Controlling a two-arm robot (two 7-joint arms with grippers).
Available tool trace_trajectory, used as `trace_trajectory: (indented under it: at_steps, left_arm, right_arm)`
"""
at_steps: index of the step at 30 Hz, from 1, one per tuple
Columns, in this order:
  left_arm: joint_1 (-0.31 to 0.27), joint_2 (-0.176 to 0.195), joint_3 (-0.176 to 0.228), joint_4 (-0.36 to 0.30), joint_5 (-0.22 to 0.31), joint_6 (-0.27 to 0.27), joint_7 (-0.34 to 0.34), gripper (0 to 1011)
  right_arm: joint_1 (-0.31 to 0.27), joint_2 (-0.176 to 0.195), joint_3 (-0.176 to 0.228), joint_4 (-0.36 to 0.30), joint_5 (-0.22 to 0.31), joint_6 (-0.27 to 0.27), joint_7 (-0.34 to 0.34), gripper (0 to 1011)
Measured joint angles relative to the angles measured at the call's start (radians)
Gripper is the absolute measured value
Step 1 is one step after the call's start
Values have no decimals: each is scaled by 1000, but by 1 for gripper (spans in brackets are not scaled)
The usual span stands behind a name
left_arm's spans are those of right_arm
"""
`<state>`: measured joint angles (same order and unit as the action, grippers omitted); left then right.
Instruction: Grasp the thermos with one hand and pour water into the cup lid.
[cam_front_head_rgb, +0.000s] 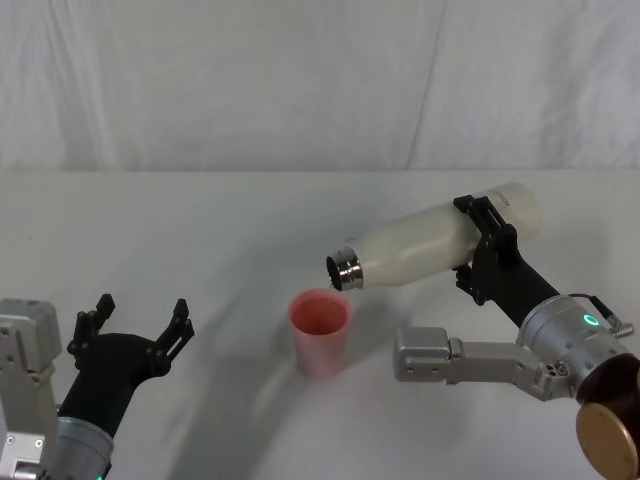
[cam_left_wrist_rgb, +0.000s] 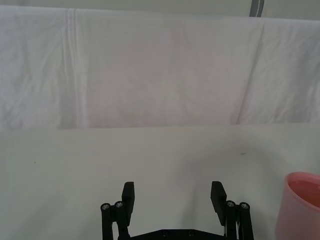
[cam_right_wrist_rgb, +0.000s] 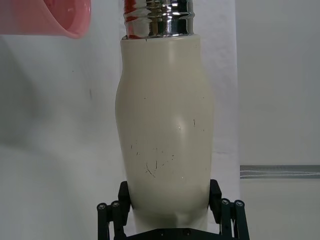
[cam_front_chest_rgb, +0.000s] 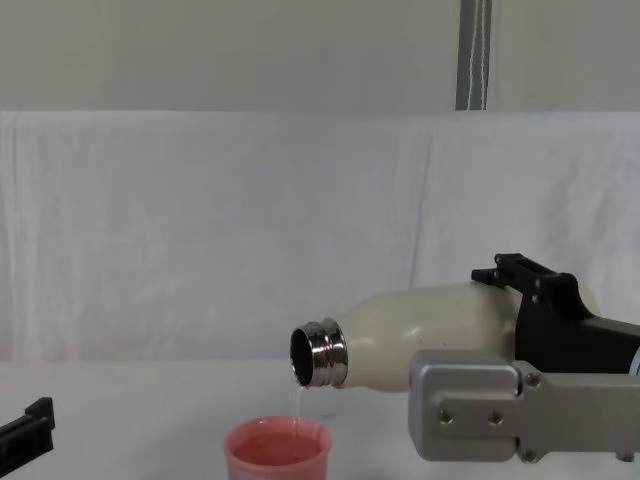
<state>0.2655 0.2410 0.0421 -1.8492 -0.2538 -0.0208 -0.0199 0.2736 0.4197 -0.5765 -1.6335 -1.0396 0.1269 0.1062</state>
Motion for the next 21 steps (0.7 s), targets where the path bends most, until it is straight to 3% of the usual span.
trace_trajectory:
  at_steps: [21]
  left_arm:
    - [0, 0, 0, 0, 0, 0, 0, 1001]
  right_arm:
    - [-2, 1, 0, 0, 0, 0, -1, 955]
